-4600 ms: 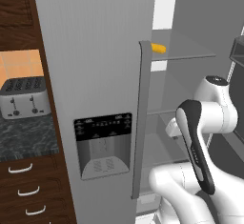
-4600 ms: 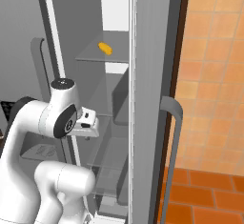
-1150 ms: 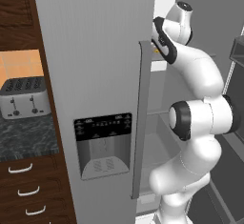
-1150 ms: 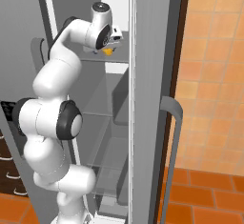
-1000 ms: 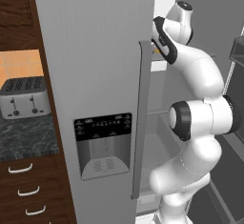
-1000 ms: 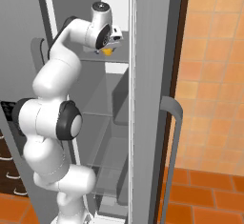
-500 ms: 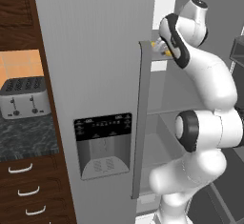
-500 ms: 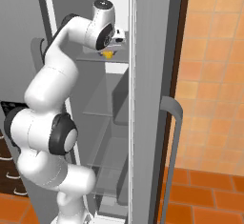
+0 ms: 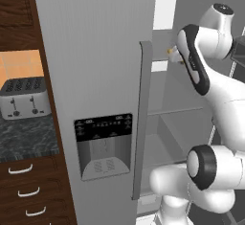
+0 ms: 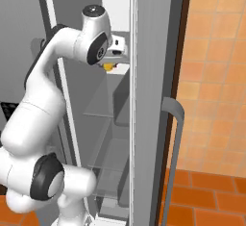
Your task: Place one corn and one steak in each tupperware on the nearby counter, to pack two identical lunches.
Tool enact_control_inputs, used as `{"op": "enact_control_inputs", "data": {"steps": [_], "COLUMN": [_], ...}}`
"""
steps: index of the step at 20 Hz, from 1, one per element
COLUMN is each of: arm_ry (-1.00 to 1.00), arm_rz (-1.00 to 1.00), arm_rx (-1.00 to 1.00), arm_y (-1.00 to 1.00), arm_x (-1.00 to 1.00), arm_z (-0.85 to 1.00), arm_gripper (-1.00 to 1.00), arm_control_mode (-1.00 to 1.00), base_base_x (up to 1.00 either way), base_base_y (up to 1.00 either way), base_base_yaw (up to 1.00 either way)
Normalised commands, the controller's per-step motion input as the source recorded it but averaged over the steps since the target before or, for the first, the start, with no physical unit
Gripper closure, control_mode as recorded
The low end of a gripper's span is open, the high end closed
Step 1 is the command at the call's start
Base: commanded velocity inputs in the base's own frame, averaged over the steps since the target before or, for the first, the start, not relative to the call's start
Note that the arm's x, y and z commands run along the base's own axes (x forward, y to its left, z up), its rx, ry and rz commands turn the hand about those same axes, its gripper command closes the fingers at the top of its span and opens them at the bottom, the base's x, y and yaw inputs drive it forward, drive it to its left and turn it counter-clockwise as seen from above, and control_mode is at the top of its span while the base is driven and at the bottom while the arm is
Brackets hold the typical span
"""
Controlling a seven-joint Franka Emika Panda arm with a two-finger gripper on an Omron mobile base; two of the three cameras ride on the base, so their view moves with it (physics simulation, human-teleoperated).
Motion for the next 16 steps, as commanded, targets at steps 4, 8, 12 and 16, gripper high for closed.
{"op": "enact_control_inputs", "data": {"steps": [4, 8, 12, 16], "arm_ry": [0.00, 0.00, 0.00, 0.00], "arm_rz": [-0.19, -0.20, -0.14, -0.01], "arm_rx": [-0.05, -0.02, 0.00, 0.00], "arm_y": [-0.01, -0.01, -0.01, 0.00], "arm_x": [-1.00, -1.00, -1.00, -1.00], "arm_z": [-0.27, -0.56, -0.29, -0.12], "arm_gripper": [1.00, 1.00, 1.00, 1.00], "arm_control_mode": [-1.00, -1.00, -1.00, -1.00], "base_base_x": [0.00, 0.00, 0.00, 0.00], "base_base_y": [0.00, 0.00, 0.00, 0.00], "base_base_yaw": [0.00, 0.00, 0.00, 0.00]}}
